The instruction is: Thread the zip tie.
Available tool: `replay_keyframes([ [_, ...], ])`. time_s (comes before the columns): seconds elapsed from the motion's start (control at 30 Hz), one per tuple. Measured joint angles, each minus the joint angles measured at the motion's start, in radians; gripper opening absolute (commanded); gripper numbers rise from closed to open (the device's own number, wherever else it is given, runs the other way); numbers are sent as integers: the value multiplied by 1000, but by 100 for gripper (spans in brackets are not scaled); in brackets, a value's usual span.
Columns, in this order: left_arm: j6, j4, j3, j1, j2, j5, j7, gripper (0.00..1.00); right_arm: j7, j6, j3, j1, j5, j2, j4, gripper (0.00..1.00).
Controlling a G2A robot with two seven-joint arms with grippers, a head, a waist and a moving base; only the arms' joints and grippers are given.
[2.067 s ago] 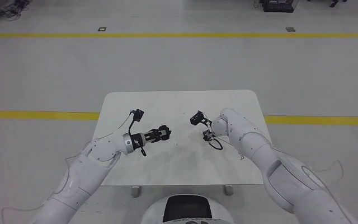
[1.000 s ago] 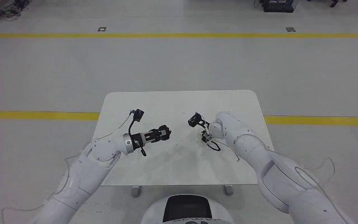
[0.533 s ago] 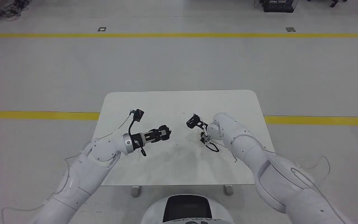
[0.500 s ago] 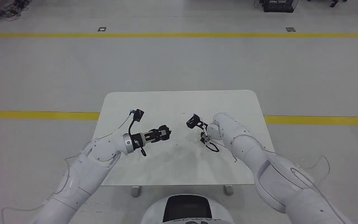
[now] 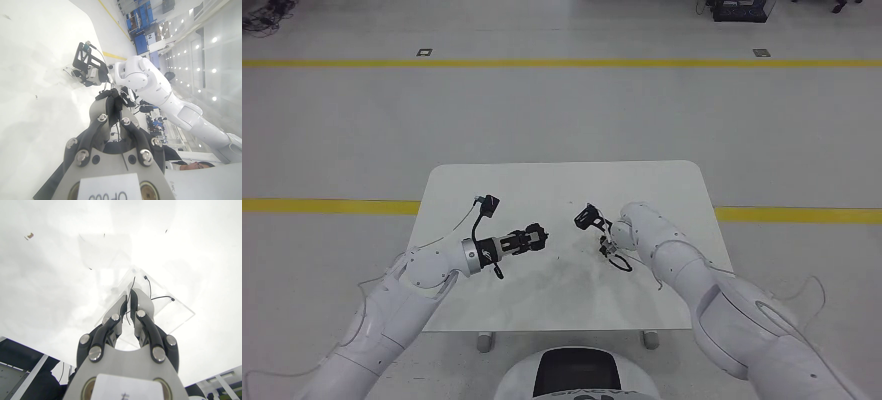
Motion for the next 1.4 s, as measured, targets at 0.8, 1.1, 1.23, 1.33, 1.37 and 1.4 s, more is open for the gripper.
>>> replay_keyframes([
  [0.8, 0, 0, 0, 0, 0, 0, 0, 0, -45, 5, 18, 5, -24, -21, 42, 15],
  [1.1, 0, 0, 0, 0, 0, 0, 0, 0, -39, 3, 22, 1, -33, -29, 53, 9],
  [1.23, 0, 0, 0, 0, 0, 0, 0, 0, -36, 8, 24, 2, -37, -33, 59, 0],
  [1.33, 0, 0, 0, 0, 0, 0, 0, 0, -36, 10, 26, 3, -41, -35, 64, 0],
  [1.37, 0, 0, 0, 0, 0, 0, 0, 0, -36, 11, 27, 4, -42, -36, 65, 0],
  [1.4, 0, 0, 0, 0, 0, 0, 0, 0, -36, 12, 28, 5, -44, -36, 66, 0],
])
